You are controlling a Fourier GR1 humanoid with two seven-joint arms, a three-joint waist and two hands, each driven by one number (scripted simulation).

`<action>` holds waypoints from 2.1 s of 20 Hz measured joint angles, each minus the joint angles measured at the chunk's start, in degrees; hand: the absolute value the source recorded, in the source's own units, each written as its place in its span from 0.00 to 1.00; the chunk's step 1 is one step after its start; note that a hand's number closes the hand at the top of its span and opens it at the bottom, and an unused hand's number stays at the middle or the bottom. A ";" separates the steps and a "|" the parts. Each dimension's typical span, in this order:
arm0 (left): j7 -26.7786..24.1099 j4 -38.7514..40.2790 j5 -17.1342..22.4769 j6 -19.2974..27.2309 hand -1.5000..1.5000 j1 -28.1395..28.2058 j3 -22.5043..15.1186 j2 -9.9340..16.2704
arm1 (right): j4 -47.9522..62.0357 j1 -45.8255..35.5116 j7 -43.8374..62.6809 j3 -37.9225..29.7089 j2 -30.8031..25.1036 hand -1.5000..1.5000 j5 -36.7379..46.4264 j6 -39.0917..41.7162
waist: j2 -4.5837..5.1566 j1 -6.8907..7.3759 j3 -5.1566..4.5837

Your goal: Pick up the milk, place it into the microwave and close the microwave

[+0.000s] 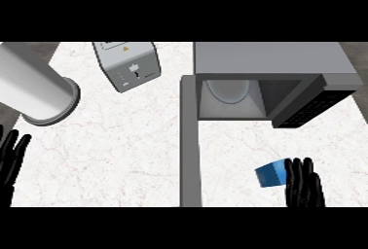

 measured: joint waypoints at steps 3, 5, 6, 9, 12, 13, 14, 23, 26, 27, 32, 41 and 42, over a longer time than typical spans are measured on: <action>0.05 -0.70 0.14 -0.61 0.00 1.37 0.10 -0.49 | 2.98 -0.82 -2.07 -2.03 0.41 0.00 -0.60 -2.67 | 0.04 0.02 0.01; -1.10 -0.74 -0.64 -1.29 0.00 2.57 -0.33 -1.24 | 4.93 -1.67 -3.25 -3.24 0.60 0.00 -1.01 -4.17 | 0.06 0.05 0.01; -1.29 -0.94 -1.14 -1.33 0.00 2.83 -0.73 -1.67 | 5.32 -2.69 -2.34 -3.68 0.74 0.00 -0.47 -5.02 | 0.08 0.07 0.02; -0.84 -1.44 0.25 -2.39 0.00 3.31 0.81 -0.99 | 8.10 -3.49 -4.68 -7.11 -0.18 0.00 -4.38 -5.12 | 0.08 0.07 0.01; -0.80 -1.90 1.09 -3.41 0.00 4.20 1.86 -1.11 | 9.55 -4.51 -5.21 -9.98 -1.00 0.00 -7.18 -4.59 | 0.09 0.08 0.03; -0.90 -2.55 0.61 -3.77 0.00 4.91 1.39 -1.61 | 10.10 -4.71 -5.48 -10.32 -0.99 0.00 -7.42 -4.79 | 0.09 0.08 0.02; -1.15 -2.08 0.32 -3.99 0.00 4.80 1.32 -1.78 | 11.92 -4.90 -6.89 -10.87 -0.61 0.00 -8.22 -5.14 | 0.09 0.06 0.02; -3.54 -3.06 -0.25 -6.56 0.00 8.01 1.82 -3.22 | 19.65 -4.60 -15.17 -20.19 -2.82 0.00 -16.39 -3.28 | 0.09 0.06 0.03; -4.12 -3.17 -1.24 -6.21 0.00 8.38 0.82 -3.78 | 22.38 -4.22 -17.97 -23.28 -3.86 0.00 -19.61 -1.10 | 0.08 0.02 0.02; -3.19 -3.56 -1.45 -5.69 0.00 7.74 0.46 -3.90 | 23.59 -4.32 -18.75 -23.95 -3.91 0.00 -20.33 -0.49 | 0.09 0.00 0.02; -4.46 -3.61 -1.18 -6.68 0.00 9.27 0.57 -4.05 | 28.70 -4.38 -22.02 -26.35 -4.65 0.00 -22.51 2.41 | 0.09 0.09 0.02; -4.04 -3.70 0.04 -7.01 0.00 9.63 2.13 -3.73 | 40.18 -8.32 -26.49 -31.68 -5.80 0.00 -25.49 7.60 | 0.11 0.14 0.01; -4.18 -4.18 0.15 -7.05 0.00 10.48 1.68 -3.84 | 41.95 -8.65 -27.66 -32.32 -5.69 0.00 -25.77 8.07 | 0.11 0.17 0.01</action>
